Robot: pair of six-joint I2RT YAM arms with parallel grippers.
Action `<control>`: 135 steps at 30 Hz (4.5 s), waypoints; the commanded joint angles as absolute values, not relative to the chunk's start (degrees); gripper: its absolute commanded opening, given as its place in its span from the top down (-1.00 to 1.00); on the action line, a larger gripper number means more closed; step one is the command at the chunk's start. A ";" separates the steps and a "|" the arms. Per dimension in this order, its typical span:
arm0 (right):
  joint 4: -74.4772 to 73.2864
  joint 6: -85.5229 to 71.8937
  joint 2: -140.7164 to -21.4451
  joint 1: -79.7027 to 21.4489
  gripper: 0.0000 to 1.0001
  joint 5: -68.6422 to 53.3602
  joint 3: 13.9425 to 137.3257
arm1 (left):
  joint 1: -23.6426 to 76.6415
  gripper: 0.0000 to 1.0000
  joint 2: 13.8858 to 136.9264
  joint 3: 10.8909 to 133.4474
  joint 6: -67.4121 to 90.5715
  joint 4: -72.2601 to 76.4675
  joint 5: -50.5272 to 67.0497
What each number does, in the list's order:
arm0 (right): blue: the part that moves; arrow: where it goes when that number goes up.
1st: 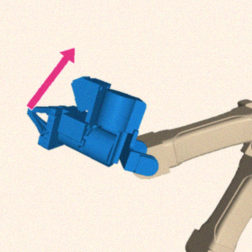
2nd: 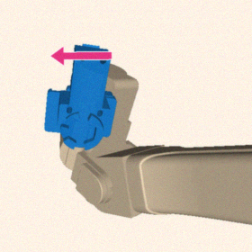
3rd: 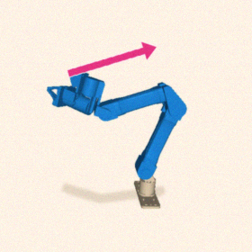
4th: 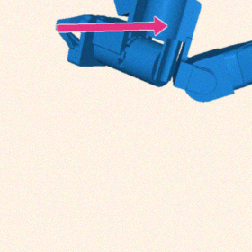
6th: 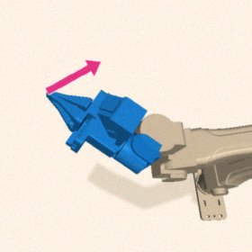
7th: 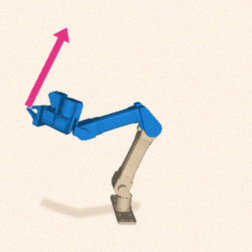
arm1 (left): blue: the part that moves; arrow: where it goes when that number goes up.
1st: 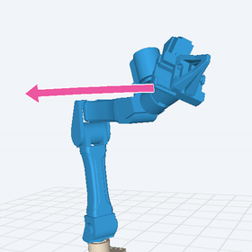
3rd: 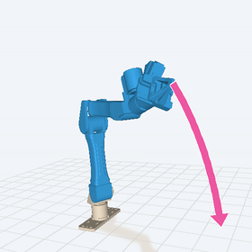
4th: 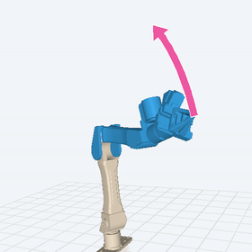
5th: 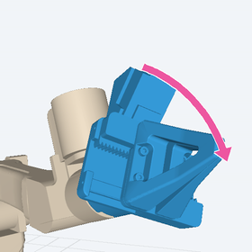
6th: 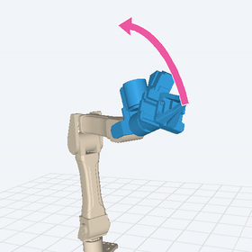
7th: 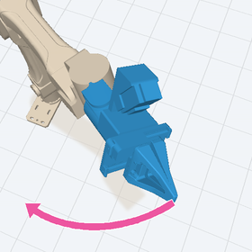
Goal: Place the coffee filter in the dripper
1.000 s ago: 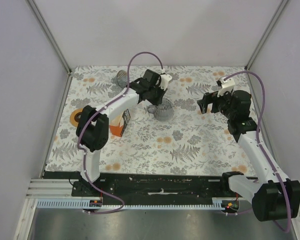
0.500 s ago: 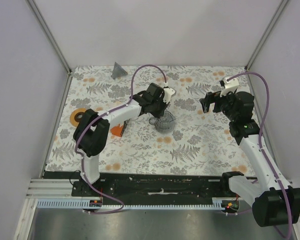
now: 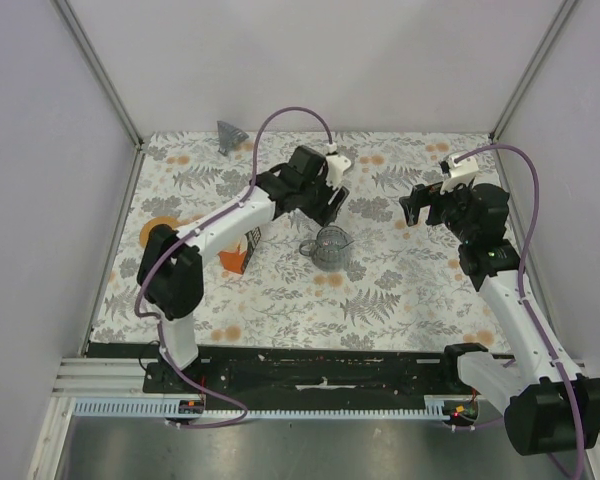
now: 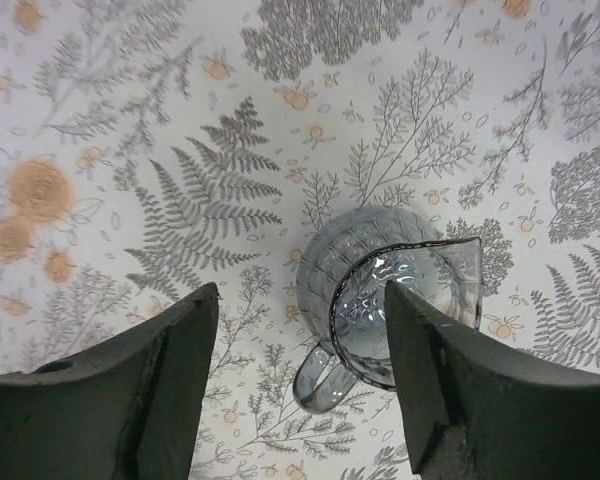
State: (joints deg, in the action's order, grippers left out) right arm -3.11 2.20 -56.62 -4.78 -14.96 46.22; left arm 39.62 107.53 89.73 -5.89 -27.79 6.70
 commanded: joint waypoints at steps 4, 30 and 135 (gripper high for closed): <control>-1.76 2.99 -55.55 -5.10 -0.96 -15.64 47.81 | 34.73 -0.54 97.92 100.72 -10.28 -41.47 3.08; -0.97 2.46 -57.57 -5.10 -0.96 -16.52 47.64 | 9.14 0.22 87.80 77.52 -19.16 -44.21 15.72; 12.75 -15.21 -111.17 -55.81 -0.32 9.40 86.83 | 10.11 0.96 85.87 78.31 -13.36 -43.59 16.26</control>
